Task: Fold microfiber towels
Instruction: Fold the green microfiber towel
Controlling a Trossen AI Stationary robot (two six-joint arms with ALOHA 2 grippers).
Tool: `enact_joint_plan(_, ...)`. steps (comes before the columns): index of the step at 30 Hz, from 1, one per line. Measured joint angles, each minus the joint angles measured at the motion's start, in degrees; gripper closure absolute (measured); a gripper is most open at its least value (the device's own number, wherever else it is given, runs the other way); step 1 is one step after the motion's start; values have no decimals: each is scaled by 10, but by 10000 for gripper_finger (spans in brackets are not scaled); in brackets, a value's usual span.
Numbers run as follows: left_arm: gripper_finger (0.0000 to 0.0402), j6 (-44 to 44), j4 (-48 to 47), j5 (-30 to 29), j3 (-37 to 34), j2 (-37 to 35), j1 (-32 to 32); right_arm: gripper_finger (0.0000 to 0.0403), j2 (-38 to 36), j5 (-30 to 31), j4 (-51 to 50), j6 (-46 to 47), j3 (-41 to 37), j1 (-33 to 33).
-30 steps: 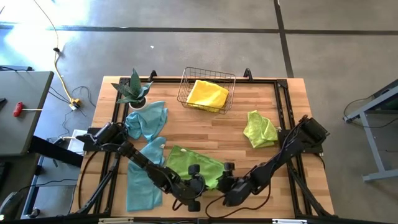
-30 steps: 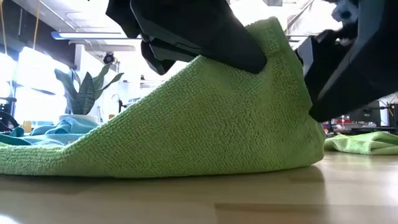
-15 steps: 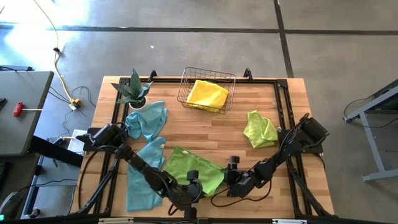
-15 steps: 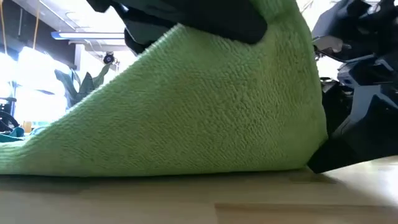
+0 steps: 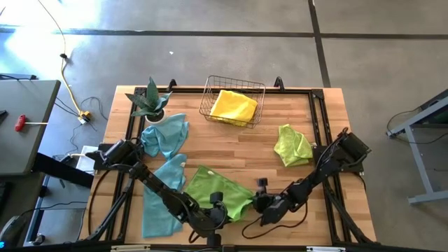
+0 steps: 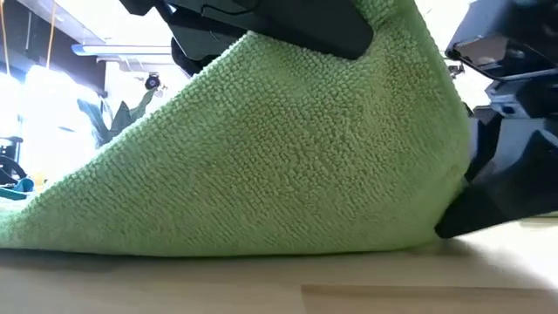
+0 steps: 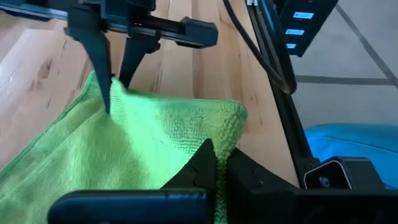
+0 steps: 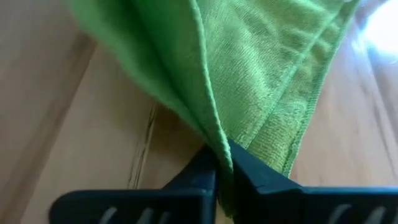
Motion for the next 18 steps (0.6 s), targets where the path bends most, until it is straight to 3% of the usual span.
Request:
enact_joint_plan(6,401,-4,0,5,0,0,15,395,-2,-24,-45,61,3,6)
enact_joint_plan(11,401,-38,28,56,0,0,23,398,-13,-57,-84,105,4,11)
enact_joint_plan(18,401,-40,105,101,0,0,21,401,-107,-229,-143,139,0,15)
